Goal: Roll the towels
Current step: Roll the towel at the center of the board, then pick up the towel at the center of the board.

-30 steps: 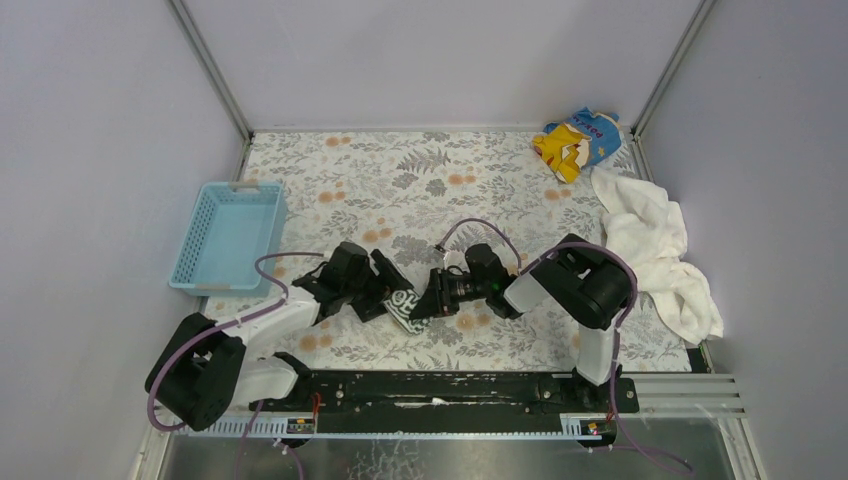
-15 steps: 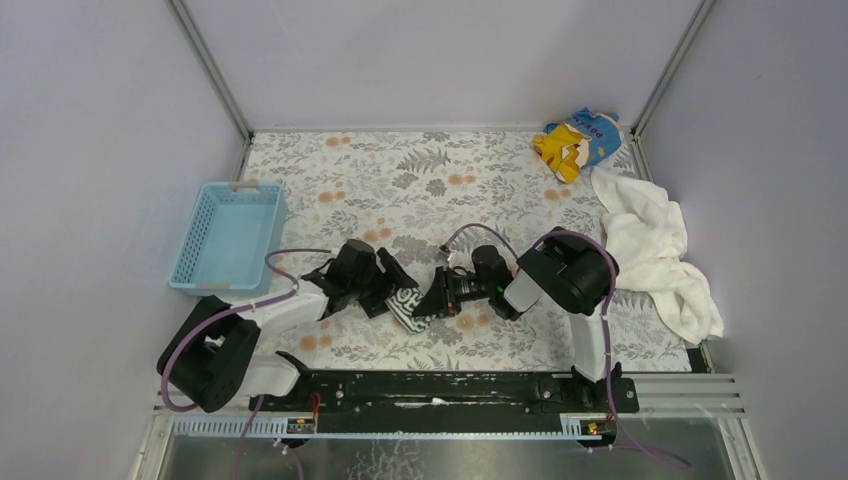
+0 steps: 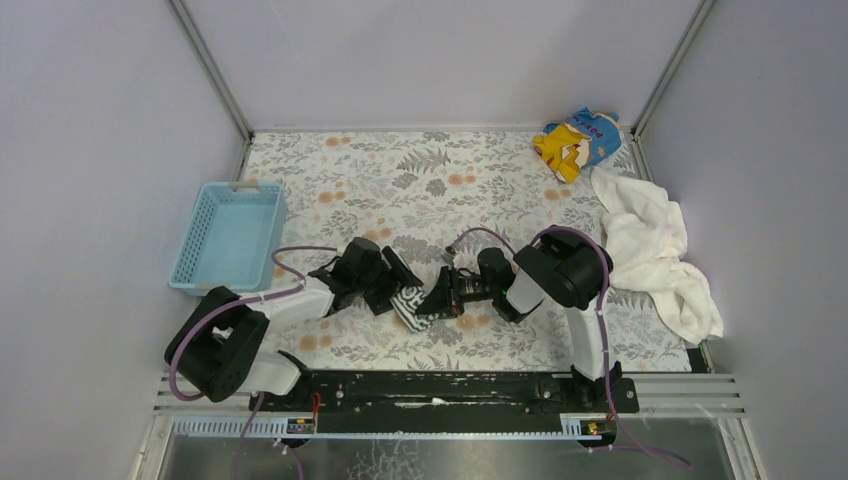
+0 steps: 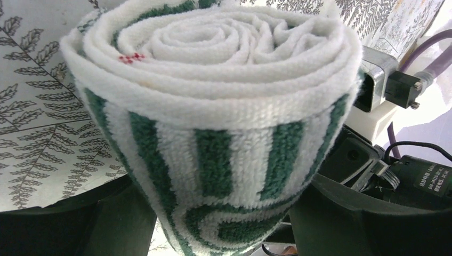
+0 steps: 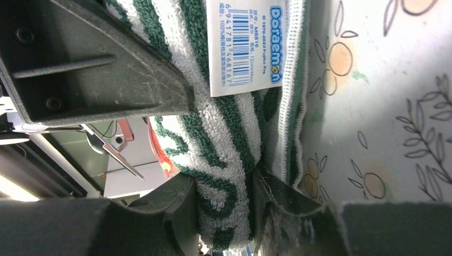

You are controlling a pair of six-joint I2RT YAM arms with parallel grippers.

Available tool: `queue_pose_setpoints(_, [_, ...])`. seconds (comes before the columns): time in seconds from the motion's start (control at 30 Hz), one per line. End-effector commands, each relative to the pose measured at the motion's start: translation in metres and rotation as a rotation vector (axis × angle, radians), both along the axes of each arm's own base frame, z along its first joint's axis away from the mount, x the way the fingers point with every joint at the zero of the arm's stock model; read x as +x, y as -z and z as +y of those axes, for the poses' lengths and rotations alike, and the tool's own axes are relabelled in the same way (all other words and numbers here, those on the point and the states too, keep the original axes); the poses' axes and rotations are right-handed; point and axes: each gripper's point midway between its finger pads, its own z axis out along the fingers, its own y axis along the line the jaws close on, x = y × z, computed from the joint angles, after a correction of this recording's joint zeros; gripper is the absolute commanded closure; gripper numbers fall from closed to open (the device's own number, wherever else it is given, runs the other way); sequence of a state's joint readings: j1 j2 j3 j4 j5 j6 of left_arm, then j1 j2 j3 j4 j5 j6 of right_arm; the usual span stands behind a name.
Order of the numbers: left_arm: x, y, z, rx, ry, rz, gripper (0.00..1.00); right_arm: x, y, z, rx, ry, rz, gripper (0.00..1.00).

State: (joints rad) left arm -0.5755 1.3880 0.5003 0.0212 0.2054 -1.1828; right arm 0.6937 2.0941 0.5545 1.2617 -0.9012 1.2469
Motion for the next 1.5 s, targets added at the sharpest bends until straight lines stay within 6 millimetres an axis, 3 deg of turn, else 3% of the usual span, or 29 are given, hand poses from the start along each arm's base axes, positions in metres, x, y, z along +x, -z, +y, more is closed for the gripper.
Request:
queue_pose_setpoints(0.0, [-0.023, 0.031, 0.014, 0.086, 0.006, 0.071, 0.2, -0.023, 0.062, -0.029, -0.22, 0.069, 0.235, 0.72])
queue_pose_setpoints(0.2, [-0.018, 0.006, 0.015, 0.029, 0.0, -0.016, 0.15, -0.022, 0.06, -0.031, -0.18, 0.091, 0.278, 0.73])
queue_pose_setpoints(0.37, [-0.015, 0.004, 0.021, 0.032, -0.006, -0.031, 0.15, -0.021, 0.059, -0.03, -0.173, 0.093, 0.278, 0.73])
queue_pose_setpoints(0.73, [-0.016, 0.042, 0.013, 0.054, 0.017, 0.068, 0.24, -0.02, 0.06, -0.03, -0.196, 0.09, 0.268, 0.71])
queue_pose_setpoints(0.87, [-0.023, 0.057, 0.022, 0.099, -0.02, 0.112, 0.35, -0.018, 0.06, -0.031, -0.219, 0.09, 0.247, 0.69])
queue_pose_setpoints(1.07, [-0.029, 0.071, 0.04, 0.222, -0.072, 0.189, 0.57, -0.007, 0.047, -0.029, -0.26, 0.09, 0.152, 0.58])
queue_pose_setpoints(1.17, [-0.021, 0.066, 0.052, 0.321, -0.087, 0.194, 0.6, 0.001, 0.033, -0.033, -0.32, 0.082, 0.037, 0.47])
queue_pose_setpoints(1.27, [-0.013, 0.059, 0.056, 0.372, -0.095, 0.186, 0.6, 0.01, 0.026, -0.05, -0.464, 0.083, -0.096, 0.36])
queue_pose_setpoints(1.47, [-0.012, 0.059, 0.055, 0.381, -0.088, 0.201, 0.6, 0.024, -0.006, -0.071, -0.563, 0.091, -0.317, 0.26])
